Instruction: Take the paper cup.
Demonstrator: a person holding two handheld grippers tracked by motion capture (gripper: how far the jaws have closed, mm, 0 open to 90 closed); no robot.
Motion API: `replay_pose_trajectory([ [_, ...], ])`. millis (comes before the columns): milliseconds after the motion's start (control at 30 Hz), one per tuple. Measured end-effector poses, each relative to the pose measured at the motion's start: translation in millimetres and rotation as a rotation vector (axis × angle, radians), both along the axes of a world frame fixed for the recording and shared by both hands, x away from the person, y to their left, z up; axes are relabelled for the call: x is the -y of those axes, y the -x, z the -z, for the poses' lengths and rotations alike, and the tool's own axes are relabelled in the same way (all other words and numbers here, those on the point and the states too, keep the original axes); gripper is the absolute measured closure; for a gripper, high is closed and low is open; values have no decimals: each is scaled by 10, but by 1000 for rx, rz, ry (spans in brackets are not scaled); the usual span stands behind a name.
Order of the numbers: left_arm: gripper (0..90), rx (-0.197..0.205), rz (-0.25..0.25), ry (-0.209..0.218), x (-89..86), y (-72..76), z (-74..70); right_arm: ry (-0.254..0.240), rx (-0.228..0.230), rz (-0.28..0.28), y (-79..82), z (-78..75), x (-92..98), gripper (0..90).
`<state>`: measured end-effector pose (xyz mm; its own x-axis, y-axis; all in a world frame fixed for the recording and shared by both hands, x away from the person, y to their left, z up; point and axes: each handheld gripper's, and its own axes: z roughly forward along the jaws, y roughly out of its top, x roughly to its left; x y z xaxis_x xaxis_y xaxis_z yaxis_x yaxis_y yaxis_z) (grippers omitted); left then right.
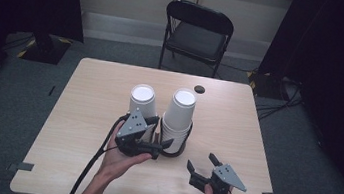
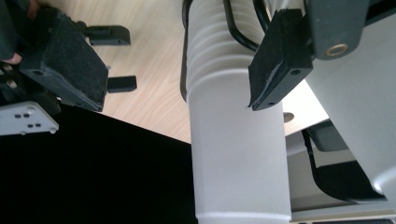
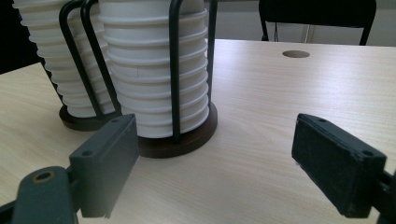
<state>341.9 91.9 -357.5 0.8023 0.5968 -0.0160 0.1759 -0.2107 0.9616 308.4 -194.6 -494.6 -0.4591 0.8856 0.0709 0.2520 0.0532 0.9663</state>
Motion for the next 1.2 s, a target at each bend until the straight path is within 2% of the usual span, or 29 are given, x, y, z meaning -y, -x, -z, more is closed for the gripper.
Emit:
replay_pose_trajectory([
  [167, 197, 32, 15, -34, -5, -37, -128, -6, 3, 3, 3, 1, 4, 142],
  [233, 193, 39, 26, -25, -2, -50, -182, -7, 4, 4, 4, 1, 4, 143],
  [333, 192, 53, 23, -35, 25, -70, -264, -4, 5, 6, 4, 1, 3, 142],
  [533, 172, 29, 26, -19, 94, -162, -386, -9, 7, -1, 8, 1, 5, 143],
  [600, 165, 33, 21, -40, 114, -187, -404, -10, 9, -3, 9, 2, 6, 143],
  [733, 155, 25, 2, -43, 119, -259, -420, -11, 10, 0, 11, 2, 11, 143],
  [867, 155, 23, -3, -64, 151, -292, -423, -13, 11, -1, 14, 2, 11, 143],
  [1033, 164, 26, -27, -109, 224, -334, -421, -16, 12, -17, 15, 3, 11, 143],
  [1200, 162, 19, -27, -111, 275, -394, -459, -17, 11, -18, 13, 3, 10, 143],
])
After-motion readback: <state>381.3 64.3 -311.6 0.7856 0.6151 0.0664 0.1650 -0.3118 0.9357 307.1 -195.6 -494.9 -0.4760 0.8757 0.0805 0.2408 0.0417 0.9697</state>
